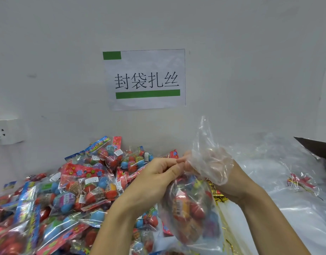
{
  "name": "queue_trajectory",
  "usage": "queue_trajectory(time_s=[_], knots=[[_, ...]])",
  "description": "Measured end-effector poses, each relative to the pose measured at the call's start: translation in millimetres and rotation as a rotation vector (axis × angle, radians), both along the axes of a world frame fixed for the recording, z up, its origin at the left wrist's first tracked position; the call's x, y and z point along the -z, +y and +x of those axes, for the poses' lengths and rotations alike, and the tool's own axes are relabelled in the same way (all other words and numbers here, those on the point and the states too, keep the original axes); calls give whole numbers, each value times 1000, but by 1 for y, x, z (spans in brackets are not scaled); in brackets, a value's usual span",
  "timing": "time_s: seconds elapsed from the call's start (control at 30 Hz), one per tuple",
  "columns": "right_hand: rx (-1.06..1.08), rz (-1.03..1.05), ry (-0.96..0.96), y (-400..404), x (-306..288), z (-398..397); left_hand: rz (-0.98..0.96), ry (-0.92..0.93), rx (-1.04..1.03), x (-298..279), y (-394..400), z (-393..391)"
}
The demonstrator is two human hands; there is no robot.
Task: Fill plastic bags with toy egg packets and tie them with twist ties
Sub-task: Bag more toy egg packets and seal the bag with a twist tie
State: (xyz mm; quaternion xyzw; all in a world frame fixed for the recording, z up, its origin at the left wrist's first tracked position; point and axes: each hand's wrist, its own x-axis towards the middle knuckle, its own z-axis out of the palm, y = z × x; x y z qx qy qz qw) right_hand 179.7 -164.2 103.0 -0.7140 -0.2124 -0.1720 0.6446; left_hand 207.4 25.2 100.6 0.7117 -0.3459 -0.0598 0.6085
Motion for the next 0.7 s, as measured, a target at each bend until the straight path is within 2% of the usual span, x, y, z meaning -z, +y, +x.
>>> queue_trajectory(time_s=[0.07,0.13,0.2,0.27,0.33,0.43,0.53,0.6,0.7], knots=[[33,34,11,-2,0,3,-71,56,57,5,-1,5],[109,84,24,-5,1,5,-146,101,-4,7,-4,9],[230,158,49,-8,4,10,-187,145,-185,8,-9,11],[311,213,52,-7,5,15,-142,194,-385,7,-15,12],[349,247,45,-6,5,17,-100,344,-498,8,-20,13],[403,301,1,-4,4,18,-159,664,-411,10,-20,10],[429,378,-42,0,1,21,-273,882,-227,15,-18,7],[492,442,-69,2,-4,21,-330,907,-85,17,-18,5],[611,576,-57,2,-5,22,-382,718,0,21,-20,6]])
